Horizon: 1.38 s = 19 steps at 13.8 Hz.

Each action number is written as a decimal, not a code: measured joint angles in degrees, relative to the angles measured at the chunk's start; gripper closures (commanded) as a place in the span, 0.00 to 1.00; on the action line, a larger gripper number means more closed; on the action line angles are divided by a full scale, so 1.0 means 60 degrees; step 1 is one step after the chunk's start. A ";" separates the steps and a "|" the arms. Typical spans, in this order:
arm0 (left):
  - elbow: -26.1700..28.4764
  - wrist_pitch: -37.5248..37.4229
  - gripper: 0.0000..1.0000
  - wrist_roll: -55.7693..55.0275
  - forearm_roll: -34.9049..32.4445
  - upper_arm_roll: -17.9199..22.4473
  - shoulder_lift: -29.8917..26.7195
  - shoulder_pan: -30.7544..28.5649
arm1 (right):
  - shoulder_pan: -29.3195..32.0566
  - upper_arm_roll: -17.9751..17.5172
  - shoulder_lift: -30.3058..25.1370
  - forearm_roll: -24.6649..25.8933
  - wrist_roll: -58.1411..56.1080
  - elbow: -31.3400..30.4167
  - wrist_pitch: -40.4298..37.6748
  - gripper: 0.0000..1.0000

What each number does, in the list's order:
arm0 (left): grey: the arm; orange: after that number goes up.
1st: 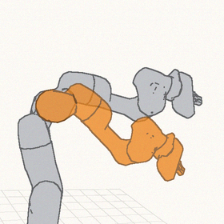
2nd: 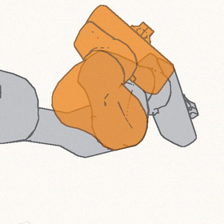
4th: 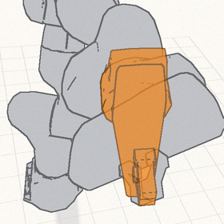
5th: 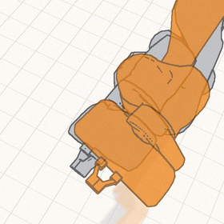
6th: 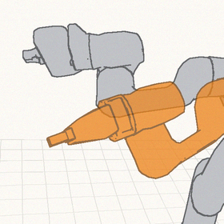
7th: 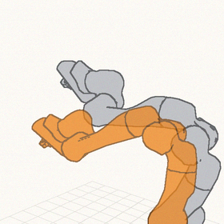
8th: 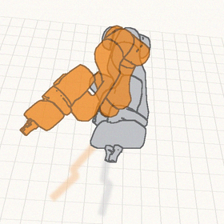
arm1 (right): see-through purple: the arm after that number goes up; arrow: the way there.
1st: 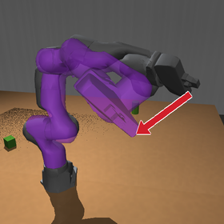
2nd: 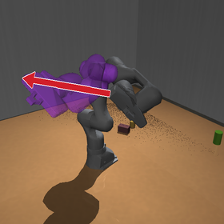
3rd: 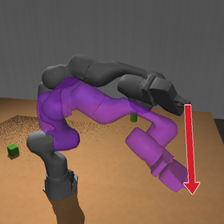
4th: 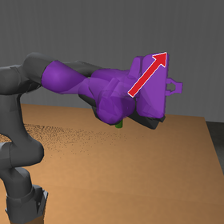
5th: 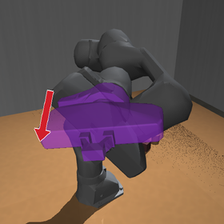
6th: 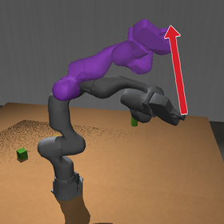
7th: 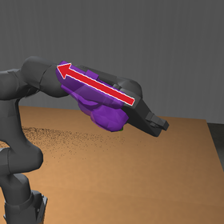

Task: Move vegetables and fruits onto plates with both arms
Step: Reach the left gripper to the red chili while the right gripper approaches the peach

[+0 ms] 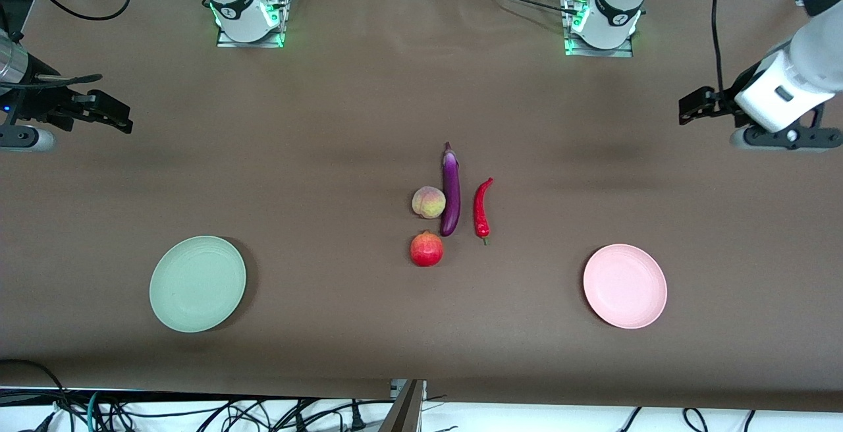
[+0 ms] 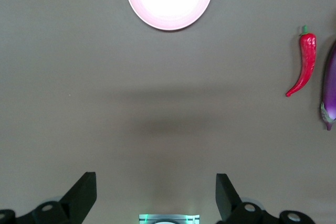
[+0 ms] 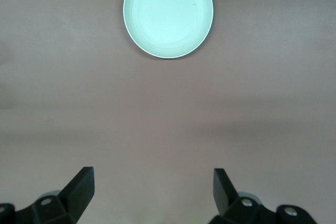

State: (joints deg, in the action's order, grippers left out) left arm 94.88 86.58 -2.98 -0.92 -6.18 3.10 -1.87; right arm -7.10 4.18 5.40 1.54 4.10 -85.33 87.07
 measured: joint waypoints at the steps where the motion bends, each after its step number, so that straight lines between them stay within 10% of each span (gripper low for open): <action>1: 0.0006 0.0009 0.00 0.0000 0.0000 -0.0004 0.0334 0.0088 | 0.0001 0.0000 0.0000 0.0000 0.0008 0.0001 0.0000 0.00; 16: 0.0008 0.7820 0.00 -0.6357 0.0320 -0.0735 0.5738 0.3724 | -0.0090 -0.0034 0.0666 0.0000 0.0019 -0.0007 0.0304 0.00; 19: 0.0004 0.8616 0.34 -0.6807 -0.0044 -0.0703 0.6391 0.4011 | -0.0262 -0.0079 0.1103 -0.0120 0.0032 0.0006 0.0633 0.00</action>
State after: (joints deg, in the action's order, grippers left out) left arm 94.90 138.28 -43.82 -1.18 -10.40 41.45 22.20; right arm -8.67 3.70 12.02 0.82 4.29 -85.29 90.87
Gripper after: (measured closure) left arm 0.066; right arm 0.000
